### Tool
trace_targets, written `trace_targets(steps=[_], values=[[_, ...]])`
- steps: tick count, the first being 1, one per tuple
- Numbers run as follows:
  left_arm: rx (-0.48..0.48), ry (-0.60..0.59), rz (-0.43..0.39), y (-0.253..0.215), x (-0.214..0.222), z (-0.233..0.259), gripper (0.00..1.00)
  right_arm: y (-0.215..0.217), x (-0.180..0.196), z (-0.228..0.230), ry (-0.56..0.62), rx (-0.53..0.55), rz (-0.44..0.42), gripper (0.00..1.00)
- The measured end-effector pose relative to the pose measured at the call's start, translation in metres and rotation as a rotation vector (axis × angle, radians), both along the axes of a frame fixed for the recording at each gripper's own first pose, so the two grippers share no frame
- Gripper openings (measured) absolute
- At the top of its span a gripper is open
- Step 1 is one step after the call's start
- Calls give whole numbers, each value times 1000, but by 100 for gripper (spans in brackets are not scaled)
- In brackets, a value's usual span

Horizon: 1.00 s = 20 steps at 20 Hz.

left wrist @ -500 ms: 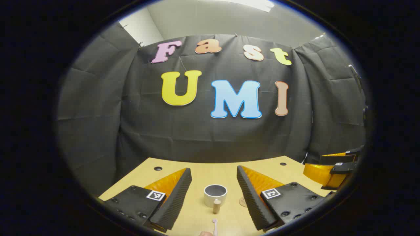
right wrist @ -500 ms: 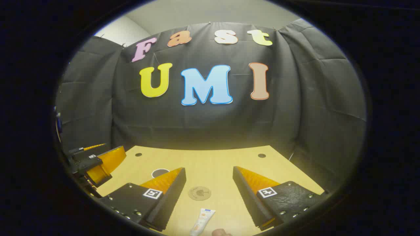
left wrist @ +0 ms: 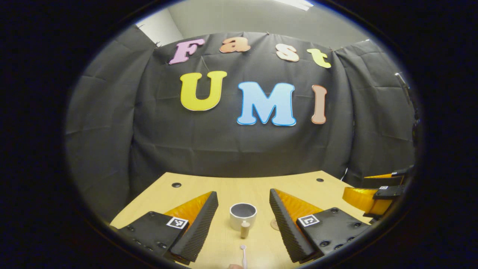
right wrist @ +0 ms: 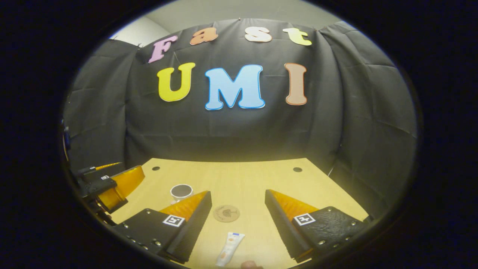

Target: Put the toothbrush and toothpaste on the desktop into the cup, then pick up the cup and place it on the coaster on the desktop.

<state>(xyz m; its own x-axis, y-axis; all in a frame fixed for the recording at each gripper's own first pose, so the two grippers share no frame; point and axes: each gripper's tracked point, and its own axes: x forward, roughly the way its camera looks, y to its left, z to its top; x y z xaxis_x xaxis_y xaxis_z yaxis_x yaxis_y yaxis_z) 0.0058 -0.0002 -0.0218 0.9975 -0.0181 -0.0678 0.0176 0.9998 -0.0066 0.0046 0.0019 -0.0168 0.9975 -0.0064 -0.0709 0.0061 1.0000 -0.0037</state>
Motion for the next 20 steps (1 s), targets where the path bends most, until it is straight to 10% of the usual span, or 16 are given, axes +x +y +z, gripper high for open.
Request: trace_targets(steps=[6, 20], values=[[-2, 49, -16, -4, 5, -12, 99, 6, 6, -12, 58, 16, 21, 90], [-114, 570, 11, 4, 3, -153, 92, 28, 10, -137, 559, 130, 63, 93]])
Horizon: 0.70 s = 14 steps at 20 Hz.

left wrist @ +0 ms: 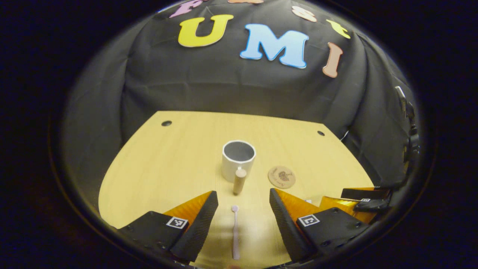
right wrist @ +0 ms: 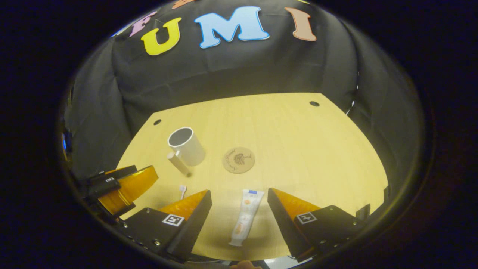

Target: Put the toothbrush and toothpaste on the desktop into the cup, then pick up the cup and place it on the coaster on the desktop.

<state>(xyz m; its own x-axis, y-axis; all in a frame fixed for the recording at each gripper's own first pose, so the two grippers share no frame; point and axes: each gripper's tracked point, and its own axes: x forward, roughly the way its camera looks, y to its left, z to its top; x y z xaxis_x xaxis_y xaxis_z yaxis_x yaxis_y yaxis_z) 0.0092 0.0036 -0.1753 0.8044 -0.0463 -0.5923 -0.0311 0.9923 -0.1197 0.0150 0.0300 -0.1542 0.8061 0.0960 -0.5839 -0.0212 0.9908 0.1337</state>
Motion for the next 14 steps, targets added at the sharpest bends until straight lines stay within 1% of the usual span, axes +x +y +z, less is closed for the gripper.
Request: trace_targets(steps=[5, 7, 8, 9, 10, 11, 13, 14], values=[[13, 213, 4, 5, -9, -59, 92, 4, 5, -35, 154, 55, -32, 93], [8, 289, -3, 6, -13, -74, 92, 4, 8, -45, 207, 77, -47, 93], [4, 326, -6, 4, -16, -81, 99, 5, 8, -52, 234, 82, -52, 93], [0, 359, -5, 3, -18, -88, 92, 5, 9, -57, 255, 86, -56, 93], [-4, 390, -5, -1, -20, -98, 93, 5, 8, -64, 284, 80, -60, 93], [-6, 419, -6, -3, -22, -105, 99, 3, 7, -69, 315, 70, -60, 93], [-5, 503, -12, 0, -33, -114, 99, 4, 5, -82, 371, 61, -57, 93], [-5, 536, -13, 0, -36, -120, 93, 5, 3, -87, 396, 63, -57, 93]])
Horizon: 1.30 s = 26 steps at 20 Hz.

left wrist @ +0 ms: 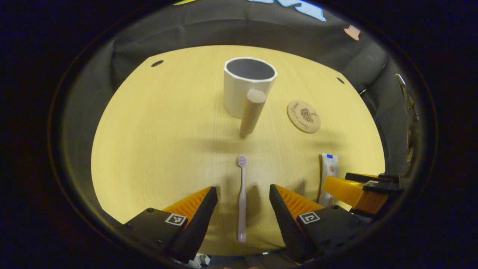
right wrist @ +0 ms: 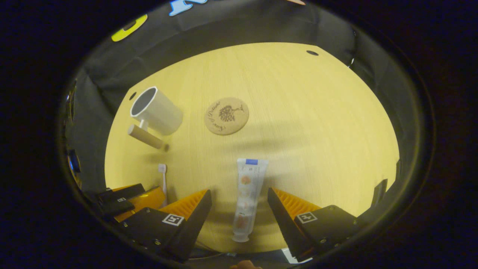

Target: Put the toothbrush and toothpaste on the desktop into the cup, then pick up the cup and place it on the coaster on the desktop.

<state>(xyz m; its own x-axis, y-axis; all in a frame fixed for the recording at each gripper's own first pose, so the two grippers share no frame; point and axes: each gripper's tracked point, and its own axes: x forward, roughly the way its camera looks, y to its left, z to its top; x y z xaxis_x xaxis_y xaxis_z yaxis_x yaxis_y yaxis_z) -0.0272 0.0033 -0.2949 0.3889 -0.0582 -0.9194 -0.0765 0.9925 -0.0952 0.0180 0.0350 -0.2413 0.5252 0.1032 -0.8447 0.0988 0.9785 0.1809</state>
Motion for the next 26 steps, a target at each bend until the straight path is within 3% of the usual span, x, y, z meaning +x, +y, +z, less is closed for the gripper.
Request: trace_targets(steps=[4, 5, 6, 7, 8, 9, 10, 11, 13, 14, 18, 19, 21, 23, 24, 26], values=[[7, 83, -10, -1, -9, -12, 97, 2, -3, -13, 73, 15, -9, 93], [8, 94, -15, -2, -11, -13, 94, 2, -3, -14, 82, 17, -7, 93], [7, 103, -20, -3, -12, -15, 100, 3, -2, -16, 89, 16, -3, 93], [8, 112, -27, -4, -14, -15, 87, 4, -2, -17, 97, 15, 1, 93], [9, 122, -33, -5, -15, -17, 94, 4, -2, -20, 104, 13, 5, 93], [9, 131, -35, -6, -16, -18, 94, 4, -2, -21, 111, 8, 9, 93], [3, 138, -33, -9, -16, -21, 86, 3, -2, -24, 115, 1, 12, 93], [-1, 145, -29, -9, -17, -23, 88, 2, -1, -25, 118, -5, 15, 93], [-14, 165, -8, -8, -21, -26, 80, 0, -1, -28, 127, -12, 21, 93], [-18, 177, 8, -8, -23, -27, 83, 0, -1, -30, 129, -15, 20, 93], [-3, 167, 25, 3, -26, -25, 60, -5, -1, -32, 127, -36, 19, 92], [7, 168, 29, 4, -25, -23, 59, -7, 1, -32, 124, -40, 14, 89], [9, 161, 30, 3, -23, -28, 45, -9, 0, -34, 124, -53, 17, 83], [40, 154, 35, 8, -20, -30, 42, -14, 0, -34, 124, -77, 17, 66], [49, 145, 38, 9, -24, -28, 26, -13, -1, -35, 123, -79, 29, 60], [54, 136, 25, 8, -24, -28, 23, -11, -3, -37, 117, -76, 42, 52]])
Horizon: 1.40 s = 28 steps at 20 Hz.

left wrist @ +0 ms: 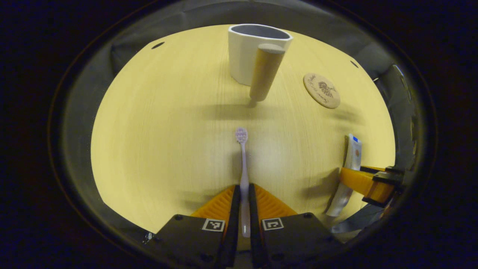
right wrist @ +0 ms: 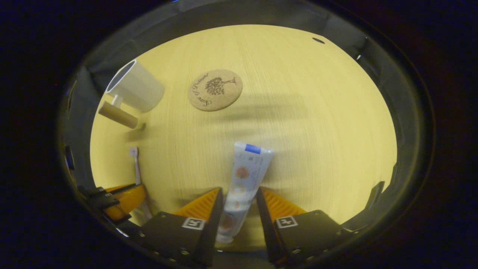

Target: Put the toothbrush and toothpaste on the desktop into the cup, then pick up the cup and place it on the coaster on the desktop.

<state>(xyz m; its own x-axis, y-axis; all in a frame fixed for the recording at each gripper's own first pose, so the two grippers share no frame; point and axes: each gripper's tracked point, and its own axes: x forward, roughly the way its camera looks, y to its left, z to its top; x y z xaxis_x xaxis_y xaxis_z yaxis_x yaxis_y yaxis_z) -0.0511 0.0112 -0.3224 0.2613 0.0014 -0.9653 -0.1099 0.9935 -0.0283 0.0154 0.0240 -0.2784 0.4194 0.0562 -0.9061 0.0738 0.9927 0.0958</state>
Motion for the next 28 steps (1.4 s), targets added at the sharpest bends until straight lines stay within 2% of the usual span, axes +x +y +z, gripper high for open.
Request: trace_targets(steps=[1, 2, 3, 5, 6, 8, 9, 10, 14, 21, 28], values=[[1, -15, -4, 0, 2, 3, 23, 0, -3, -1, 3, -8, 20, 46], [2, -18, -17, -1, 0, 1, 18, -6, -7, -7, 6, -22, 12, 46], [1, -33, -33, -2, 0, 2, 24, -3, -4, -2, -6, 0, 13, 29], [-7, -61, -47, -3, 0, 5, 14, -3, -1, 2, -37, 24, 10, 28], [-9, -74, -57, -2, 0, 2, 14, -2, -4, 2, -42, 31, 16, 22], [-11, -103, -53, -3, 2, 4, 10, -3, -2, 4, -71, 43, 23, 22], [-19, -118, -56, -3, 3, 6, 15, -2, -2, 5, -81, 44, 37, 22], [-26, -128, -50, -2, 5, 5, 9, -2, -3, 7, -95, 37, 51, 22], [-63, -216, -33, -2, 12, 20, 9, 6, -2, 24, -174, 46, 98, 22], [-71, -367, 25, 12, 16, 69, 9, 19, 10, 67, -302, 63, 157, 22], [-83, -561, 82, 47, 24, 115, 9, 43, 28, 113, -456, 78, 229, 22]])
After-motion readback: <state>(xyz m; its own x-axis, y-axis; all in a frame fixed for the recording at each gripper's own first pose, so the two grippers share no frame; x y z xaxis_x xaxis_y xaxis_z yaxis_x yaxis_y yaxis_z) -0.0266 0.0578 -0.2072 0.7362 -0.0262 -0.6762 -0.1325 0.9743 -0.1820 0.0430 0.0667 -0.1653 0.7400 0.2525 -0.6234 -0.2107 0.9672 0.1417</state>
